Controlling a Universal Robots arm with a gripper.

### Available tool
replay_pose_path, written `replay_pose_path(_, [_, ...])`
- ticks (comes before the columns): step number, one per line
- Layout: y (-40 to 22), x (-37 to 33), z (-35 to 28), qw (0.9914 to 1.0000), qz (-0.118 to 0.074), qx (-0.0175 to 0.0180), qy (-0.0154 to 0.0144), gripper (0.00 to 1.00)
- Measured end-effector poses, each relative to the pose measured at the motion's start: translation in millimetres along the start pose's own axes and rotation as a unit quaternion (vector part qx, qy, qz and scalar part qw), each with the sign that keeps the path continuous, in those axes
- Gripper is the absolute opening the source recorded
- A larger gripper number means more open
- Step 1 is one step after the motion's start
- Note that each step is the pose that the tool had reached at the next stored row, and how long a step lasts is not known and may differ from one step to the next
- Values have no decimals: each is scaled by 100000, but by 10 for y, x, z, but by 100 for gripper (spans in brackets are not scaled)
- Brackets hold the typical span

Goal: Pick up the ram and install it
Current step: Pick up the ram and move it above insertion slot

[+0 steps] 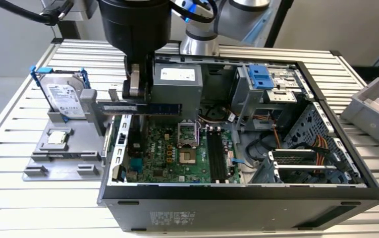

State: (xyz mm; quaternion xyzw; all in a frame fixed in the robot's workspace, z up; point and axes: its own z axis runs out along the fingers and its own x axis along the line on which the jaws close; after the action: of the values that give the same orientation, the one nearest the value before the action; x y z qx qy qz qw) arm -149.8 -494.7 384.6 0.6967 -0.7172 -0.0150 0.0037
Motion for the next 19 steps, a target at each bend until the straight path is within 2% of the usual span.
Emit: replay_pose_path(19, [-380, -13, -10, 100000, 255, 5, -4, 0])
